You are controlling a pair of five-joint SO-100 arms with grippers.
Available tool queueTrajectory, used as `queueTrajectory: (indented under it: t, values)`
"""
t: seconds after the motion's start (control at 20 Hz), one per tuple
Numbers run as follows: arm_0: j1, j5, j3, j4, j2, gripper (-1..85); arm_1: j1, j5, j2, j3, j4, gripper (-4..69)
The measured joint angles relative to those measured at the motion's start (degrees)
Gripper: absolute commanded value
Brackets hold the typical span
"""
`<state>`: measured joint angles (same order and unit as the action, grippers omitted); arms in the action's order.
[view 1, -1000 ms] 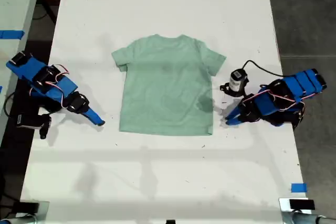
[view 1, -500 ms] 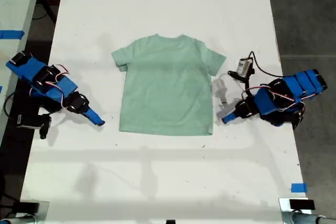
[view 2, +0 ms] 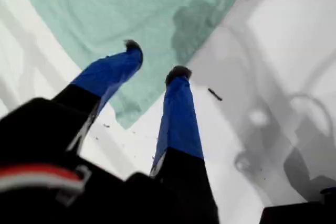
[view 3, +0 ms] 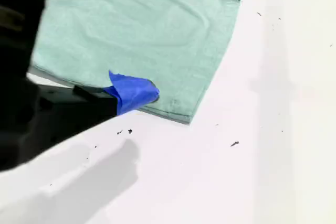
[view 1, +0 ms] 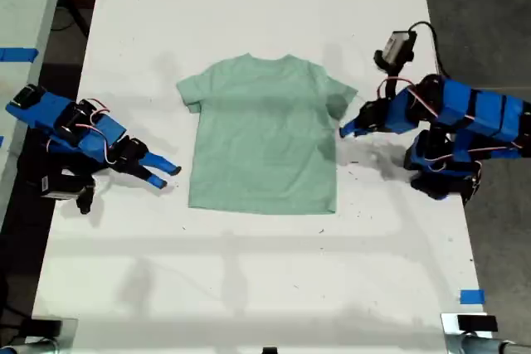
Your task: Fold t shirt
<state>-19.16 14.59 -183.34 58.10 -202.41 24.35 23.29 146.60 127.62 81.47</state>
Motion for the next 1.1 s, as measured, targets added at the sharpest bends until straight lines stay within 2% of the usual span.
queueTrajectory:
  t: [0.2,0.3,0.4,0.8,0.9,0.95,1.1]
  values:
    - [0.1,1.0,0.0,0.0,0.0,29.9,17.9,9.1,-22.8,-10.5,-2.8,35.6]
    - [0.1,1.8,0.0,-0.1,0.0,29.9,25.7,11.9,-33.3,-11.3,-7.5,28.9]
    - [-0.6,2.5,0.0,-0.1,0.0,29.9,31.0,13.0,-39.2,-11.3,-11.9,25.9]
    - [-1.3,2.8,0.0,-0.1,0.0,29.8,30.6,14.8,-52.1,-14.2,-26.3,24.7]
    - [-1.5,3.1,0.0,-0.2,0.0,29.7,29.9,14.7,-53.2,-16.0,-27.2,4.9]
    - [-1.3,3.1,0.0,-0.2,0.0,29.7,29.6,14.7,-53.3,-16.4,-27.1,1.2]
    - [-2.1,3.1,0.0,-0.3,0.0,29.7,29.3,14.5,-53.3,-19.8,-22.9,1.1]
